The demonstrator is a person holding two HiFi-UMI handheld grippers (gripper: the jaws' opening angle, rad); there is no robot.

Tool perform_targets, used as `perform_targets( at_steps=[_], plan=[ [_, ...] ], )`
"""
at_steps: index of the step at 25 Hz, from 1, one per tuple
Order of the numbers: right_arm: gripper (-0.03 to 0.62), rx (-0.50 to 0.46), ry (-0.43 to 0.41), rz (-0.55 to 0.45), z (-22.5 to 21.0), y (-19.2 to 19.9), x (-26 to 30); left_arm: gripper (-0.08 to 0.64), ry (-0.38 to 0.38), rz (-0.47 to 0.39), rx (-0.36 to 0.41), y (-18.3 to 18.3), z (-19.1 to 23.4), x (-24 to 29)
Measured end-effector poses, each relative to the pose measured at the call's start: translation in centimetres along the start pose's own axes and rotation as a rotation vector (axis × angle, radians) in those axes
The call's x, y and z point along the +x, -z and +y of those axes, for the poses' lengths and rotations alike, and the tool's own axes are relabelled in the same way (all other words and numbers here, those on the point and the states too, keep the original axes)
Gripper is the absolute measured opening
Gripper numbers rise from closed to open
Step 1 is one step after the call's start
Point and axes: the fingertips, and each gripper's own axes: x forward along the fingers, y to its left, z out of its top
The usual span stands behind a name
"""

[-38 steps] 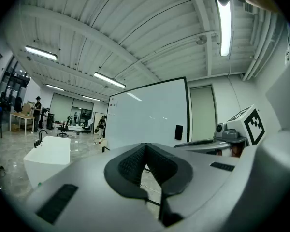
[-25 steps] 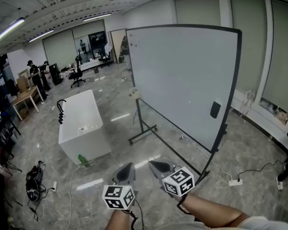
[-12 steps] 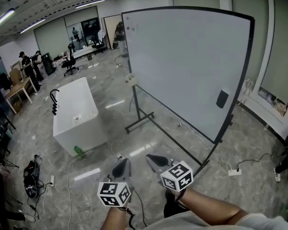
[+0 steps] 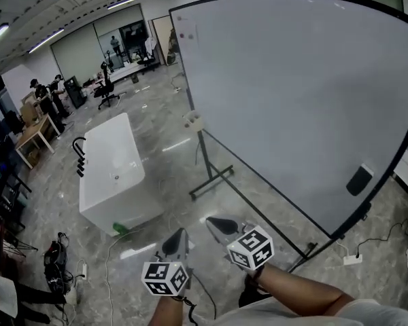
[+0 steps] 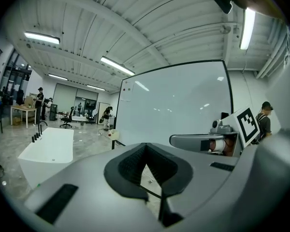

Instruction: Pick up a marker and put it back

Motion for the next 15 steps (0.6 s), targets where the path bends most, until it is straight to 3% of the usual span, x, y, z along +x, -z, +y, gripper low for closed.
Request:
perform_targets(
  at_steps=[6, 15],
  plan=[
    [0.003, -0.011, -0.038, 0.04, -12.3, -3.3, 7.4, 0.002, -0.026, -0.003, -0.019, -3.7, 3.8, 12.6],
    [0.003, -0.026, -0.058, 0.089, -24.2, -5.3, 18.1, 0.002, -0.045, -0.012, -0.046, -6.8, 12.4, 26.7]
  ],
)
